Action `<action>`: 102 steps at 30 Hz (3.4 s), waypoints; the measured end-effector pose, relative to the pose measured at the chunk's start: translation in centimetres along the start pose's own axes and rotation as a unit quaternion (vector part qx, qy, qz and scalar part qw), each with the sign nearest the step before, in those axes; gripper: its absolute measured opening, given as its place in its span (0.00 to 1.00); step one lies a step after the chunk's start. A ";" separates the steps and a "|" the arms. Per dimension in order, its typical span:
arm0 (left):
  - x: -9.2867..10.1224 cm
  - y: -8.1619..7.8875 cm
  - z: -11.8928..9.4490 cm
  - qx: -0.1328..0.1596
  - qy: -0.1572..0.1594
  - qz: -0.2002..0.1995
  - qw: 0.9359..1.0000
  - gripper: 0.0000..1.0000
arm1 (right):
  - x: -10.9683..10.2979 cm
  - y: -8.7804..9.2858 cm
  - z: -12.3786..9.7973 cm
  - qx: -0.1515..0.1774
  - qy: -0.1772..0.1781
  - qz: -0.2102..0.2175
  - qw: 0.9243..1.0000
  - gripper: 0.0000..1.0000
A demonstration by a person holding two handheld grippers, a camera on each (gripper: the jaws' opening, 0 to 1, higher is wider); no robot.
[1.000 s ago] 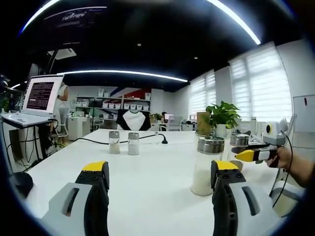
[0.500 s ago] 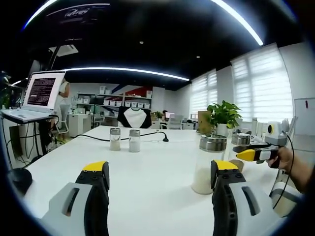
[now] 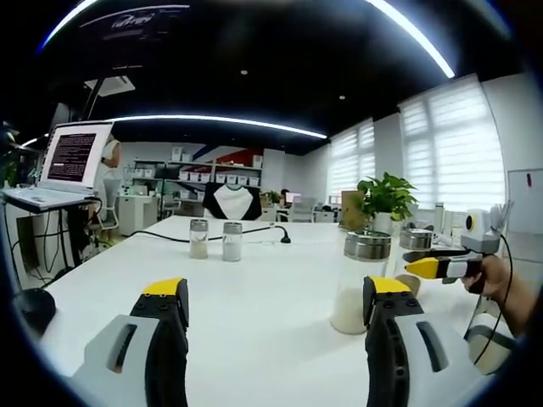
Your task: Rotate the seasoning bottle until the label or dispensing opening points toward the visible target arrow and the bottle remains upright within the marked orientation range
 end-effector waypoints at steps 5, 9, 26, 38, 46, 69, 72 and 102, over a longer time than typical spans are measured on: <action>0.0 0.1 0.0 -0.001 -0.001 -0.001 1.000 0.89 | 0.0 0.0 0.0 0.001 0.015 0.000 1.000 0.38; 0.1 0.1 0.0 -0.001 0.000 -0.001 1.000 0.89 | 0.0 0.0 0.0 0.002 0.027 0.001 1.000 0.38; -0.1 -0.1 -0.2 0.003 -0.004 -0.001 1.000 0.89 | -0.2 0.1 0.1 0.005 0.108 0.005 0.994 0.38; 0.1 0.0 -0.1 0.002 -0.001 0.000 1.000 0.89 | -0.4 0.2 0.3 0.002 0.156 0.007 0.988 0.38; 0.0 0.0 -0.1 0.002 -0.001 0.000 1.000 0.89 | -0.6 0.3 0.6 0.000 0.192 0.006 0.981 0.38; -0.1 0.2 -0.2 -0.003 -0.003 -0.004 1.000 0.89 | -0.8 0.3 0.6 -0.010 0.233 0.002 0.972 0.38; 0.0 0.1 -0.2 -0.002 -0.002 -0.004 1.000 0.89 | -0.6 0.2 0.6 -0.014 0.230 0.001 0.973 0.39; -0.3 0.4 -0.1 -0.006 -0.006 -0.010 1.000 0.88 | 0.7 -1.8 0.6 -0.011 0.048 -0.026 0.998 0.60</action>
Point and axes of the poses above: the point that each gripper's makers call its tool centre point, and the gripper's own axes: z roughly forward along the fingers, x roughly to its right, y roughly out of its underside, the point moved 4 cm from there along -z, roughly backward along the fingers, and after that the axes turned 4 degrees about y, right-handed, at the moved point
